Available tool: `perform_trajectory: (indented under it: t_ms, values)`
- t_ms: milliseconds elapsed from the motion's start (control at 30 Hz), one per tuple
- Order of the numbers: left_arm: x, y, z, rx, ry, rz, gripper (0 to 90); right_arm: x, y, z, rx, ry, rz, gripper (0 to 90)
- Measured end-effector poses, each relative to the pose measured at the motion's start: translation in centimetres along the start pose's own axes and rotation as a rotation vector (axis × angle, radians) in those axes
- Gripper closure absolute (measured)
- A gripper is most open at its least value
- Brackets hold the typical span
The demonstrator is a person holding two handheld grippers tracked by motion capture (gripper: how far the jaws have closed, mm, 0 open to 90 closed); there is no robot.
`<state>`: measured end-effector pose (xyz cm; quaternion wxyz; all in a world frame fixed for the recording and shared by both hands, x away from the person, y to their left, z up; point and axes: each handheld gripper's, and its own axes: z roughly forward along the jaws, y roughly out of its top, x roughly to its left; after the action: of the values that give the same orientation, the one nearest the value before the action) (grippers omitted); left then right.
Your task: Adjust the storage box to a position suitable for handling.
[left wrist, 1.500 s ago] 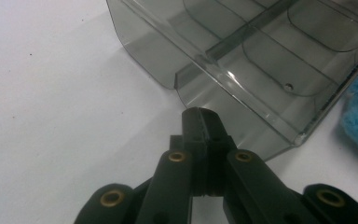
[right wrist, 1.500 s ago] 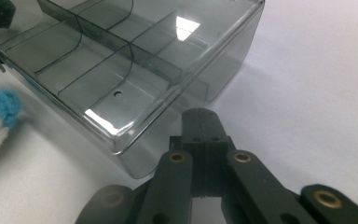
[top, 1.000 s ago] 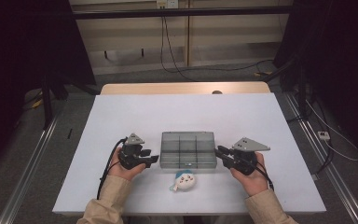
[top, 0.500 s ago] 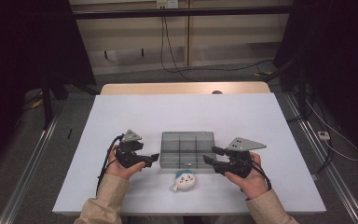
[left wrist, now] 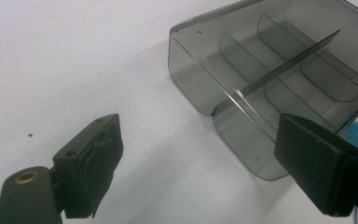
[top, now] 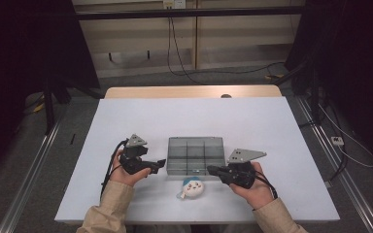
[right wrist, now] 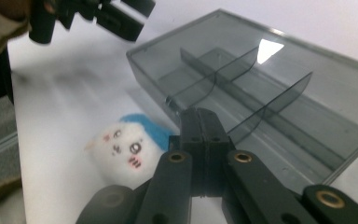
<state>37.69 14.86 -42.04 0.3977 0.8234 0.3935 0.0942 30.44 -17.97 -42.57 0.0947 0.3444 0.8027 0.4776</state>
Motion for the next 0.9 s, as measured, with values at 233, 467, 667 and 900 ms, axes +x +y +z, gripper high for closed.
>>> perform_trajectory:
  t_ms: [233,467,667,900]
  values:
    - [0.1,0.0,0.0,-0.002,0.002,-0.001,15.0,0.4,-0.6,1.5,0.061,0.026,-0.026,90.0]
    - [0.2,0.0,0.0,0.0,-0.002,-0.003,15.0,0.5,-0.7,2.8,0.098,0.032,-0.046,90.0]
    - [0.3,0.0,-0.1,-0.005,0.007,-0.012,14.9,0.6,-0.6,3.6,0.111,0.033,-0.061,90.0]
    - [0.4,-0.1,-0.2,-0.002,0.009,-0.015,14.9,0.6,-0.6,3.8,0.103,0.04,-0.072,90.0]
